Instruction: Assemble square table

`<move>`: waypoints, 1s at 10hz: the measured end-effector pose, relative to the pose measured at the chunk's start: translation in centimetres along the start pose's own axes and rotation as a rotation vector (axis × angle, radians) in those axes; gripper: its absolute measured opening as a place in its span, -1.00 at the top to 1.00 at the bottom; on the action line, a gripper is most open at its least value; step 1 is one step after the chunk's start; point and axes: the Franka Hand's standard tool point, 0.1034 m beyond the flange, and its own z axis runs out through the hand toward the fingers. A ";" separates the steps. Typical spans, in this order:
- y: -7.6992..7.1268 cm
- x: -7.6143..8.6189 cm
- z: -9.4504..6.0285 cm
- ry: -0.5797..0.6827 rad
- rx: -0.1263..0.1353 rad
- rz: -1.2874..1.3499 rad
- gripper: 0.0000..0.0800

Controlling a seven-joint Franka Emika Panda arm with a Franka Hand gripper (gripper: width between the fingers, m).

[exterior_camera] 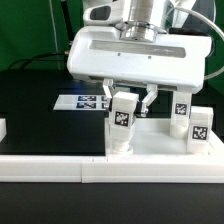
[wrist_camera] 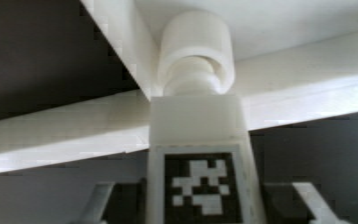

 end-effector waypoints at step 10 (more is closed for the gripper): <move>-0.5 0.0 0.0 0.064 0.005 -0.031 0.27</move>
Offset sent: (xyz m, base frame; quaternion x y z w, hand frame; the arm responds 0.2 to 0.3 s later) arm 0.0021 0.0069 -0.0081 0.0350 -0.0022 0.0148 0.9993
